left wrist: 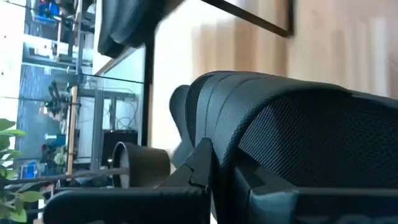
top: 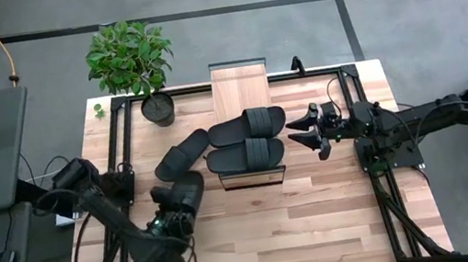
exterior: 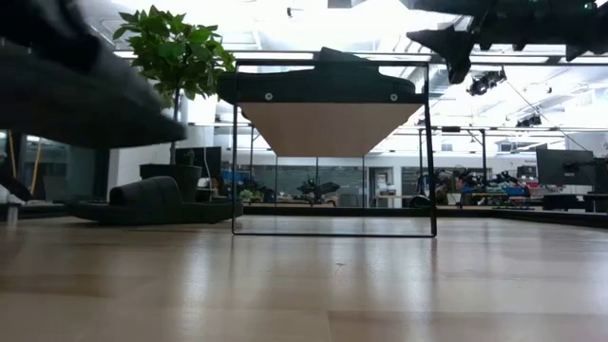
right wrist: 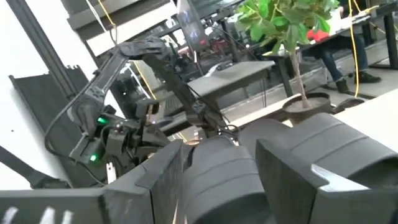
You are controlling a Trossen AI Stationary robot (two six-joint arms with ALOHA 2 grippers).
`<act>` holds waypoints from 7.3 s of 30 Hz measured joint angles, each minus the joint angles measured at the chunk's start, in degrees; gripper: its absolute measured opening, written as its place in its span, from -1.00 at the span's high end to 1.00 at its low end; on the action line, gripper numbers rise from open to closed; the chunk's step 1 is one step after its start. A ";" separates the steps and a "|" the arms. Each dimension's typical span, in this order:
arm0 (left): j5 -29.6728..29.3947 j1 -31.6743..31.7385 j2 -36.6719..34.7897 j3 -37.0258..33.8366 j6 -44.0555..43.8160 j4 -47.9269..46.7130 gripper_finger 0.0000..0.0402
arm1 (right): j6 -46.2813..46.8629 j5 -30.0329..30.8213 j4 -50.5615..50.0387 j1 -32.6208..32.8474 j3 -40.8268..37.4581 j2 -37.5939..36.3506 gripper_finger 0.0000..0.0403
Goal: Pick and place slides into the shelf
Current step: Put the bottom black slipper on the shelf
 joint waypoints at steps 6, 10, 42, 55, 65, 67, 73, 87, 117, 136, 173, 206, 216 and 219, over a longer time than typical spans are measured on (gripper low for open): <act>-5.63 5.91 -2.28 3.13 5.65 -0.61 0.90 | -0.20 2.95 0.43 2.09 0.34 0.00 0.04; -11.11 10.73 -3.64 5.46 7.89 -0.43 0.92 | -1.47 4.34 0.01 3.46 1.78 0.00 0.04; -12.01 8.49 -8.72 13.03 11.64 -0.34 0.95 | 0.07 14.20 -6.33 7.48 3.08 0.07 0.04; -10.21 8.03 -8.75 13.03 14.20 -0.34 0.95 | 0.09 14.11 -6.50 7.48 3.08 0.07 0.04; -7.04 8.03 -10.02 13.03 18.16 -0.36 0.95 | 0.13 14.07 -6.51 7.48 3.08 0.07 0.04; -5.95 8.03 -10.95 13.03 18.15 -0.34 0.95 | 0.13 14.07 -6.52 7.48 3.08 0.07 0.04; -3.25 8.01 -14.25 13.04 17.46 -0.34 0.95 | 0.27 14.07 -6.53 7.48 3.08 0.07 0.04; -17.61 8.07 -15.74 13.05 15.05 -0.33 0.95 | 1.16 14.09 -6.51 7.48 3.08 0.07 0.04; -37.54 39.01 -15.70 26.58 43.62 28.84 0.95 | -19.51 22.39 6.39 12.06 10.74 16.31 0.04; -31.51 43.32 -6.96 26.67 57.47 47.50 0.95 | -19.14 29.75 2.25 14.86 25.25 29.91 0.04; -27.55 43.26 -1.62 26.54 67.77 62.67 0.95 | -9.49 26.96 3.39 14.87 25.05 30.03 0.04; -30.50 43.57 0.67 26.67 68.06 60.56 0.95 | -6.29 21.72 4.25 14.52 24.92 30.03 0.04; -32.84 43.50 0.55 26.64 68.72 59.54 0.95 | -4.87 18.95 3.93 14.47 24.92 29.70 0.04; -31.33 43.53 0.54 26.63 68.84 59.47 0.95 | -5.86 19.22 3.93 14.47 24.92 29.70 0.04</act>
